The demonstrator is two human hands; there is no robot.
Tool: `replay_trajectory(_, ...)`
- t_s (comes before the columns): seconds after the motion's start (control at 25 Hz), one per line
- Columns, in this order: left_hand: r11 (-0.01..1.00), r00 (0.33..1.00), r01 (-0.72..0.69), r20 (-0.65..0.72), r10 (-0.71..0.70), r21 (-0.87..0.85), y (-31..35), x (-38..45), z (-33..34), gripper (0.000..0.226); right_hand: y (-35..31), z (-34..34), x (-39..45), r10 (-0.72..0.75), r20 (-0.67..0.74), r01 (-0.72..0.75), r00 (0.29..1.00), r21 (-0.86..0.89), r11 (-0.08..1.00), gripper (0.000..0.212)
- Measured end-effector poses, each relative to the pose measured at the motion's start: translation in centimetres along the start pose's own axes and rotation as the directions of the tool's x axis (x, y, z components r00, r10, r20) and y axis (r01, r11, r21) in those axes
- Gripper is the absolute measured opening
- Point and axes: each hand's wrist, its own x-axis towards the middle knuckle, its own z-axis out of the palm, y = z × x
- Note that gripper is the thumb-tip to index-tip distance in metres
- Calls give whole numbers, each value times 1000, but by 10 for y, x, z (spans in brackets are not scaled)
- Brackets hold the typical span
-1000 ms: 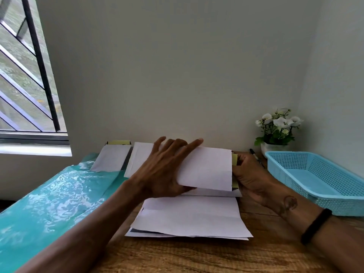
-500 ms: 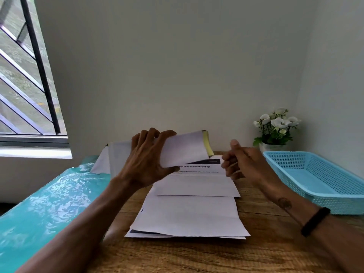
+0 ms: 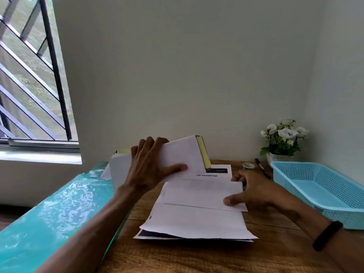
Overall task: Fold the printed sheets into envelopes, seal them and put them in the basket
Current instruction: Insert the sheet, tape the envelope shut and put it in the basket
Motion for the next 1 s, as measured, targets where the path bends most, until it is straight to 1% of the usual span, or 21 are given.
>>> replay_trajectory(0.04,1000,999,25,-30,-25,12,0,1,0,66,2,-3,1,-20,-46,25,999,105,994,57)
replay_trajectory(0.12,997,994,70,-83,-69,15,-4,2,-2,47,6,-13,1,-45,-120,81,992,312,947,32)
replay_trajectory(0.16,996,991,84,-103,-82,15,-7,2,-3,42,7,-17,1,-50,-155,108,987,387,916,25)
replay_trajectory(0.24,996,988,86,-133,-81,30,-11,1,-3,37,9,-26,0,-44,-278,173,960,457,872,17)
replay_trajectory(0.36,993,984,109,-148,-101,48,-11,1,-3,36,11,-32,1,-12,-488,300,873,516,802,17)
replay_trajectory(0.48,984,976,174,-143,-166,44,-10,1,-4,35,14,-35,3,-7,-625,424,780,521,741,22)
replay_trajectory(0.52,979,972,199,-139,-191,43,-10,1,-4,37,15,-36,3,-2,-642,456,766,541,707,24)
replay_trajectory(0.6,969,962,245,-130,-239,30,-10,1,-6,41,13,-35,2,14,-644,492,765,598,633,29)
replay_trajectory(0.64,965,959,261,-123,-256,20,-10,2,-7,42,12,-34,3,9,-643,500,766,604,621,31)
replay_trajectory(0.72,963,956,270,-117,-268,2,-11,2,-8,43,11,-30,4,-9,-642,495,767,583,644,31)
replay_trajectory(0.8,964,956,266,-126,-264,0,-11,3,-8,43,10,-26,5,-10,-650,502,760,577,644,30)
replay_trajectory(0.92,963,953,271,-142,-269,-9,-11,3,-7,44,9,-25,2,-47,-688,533,724,515,672,34)
replay_trajectory(1.0,958,946,281,-155,-286,-54,-12,4,-6,45,8,-24,0,-77,-701,543,709,473,694,34)
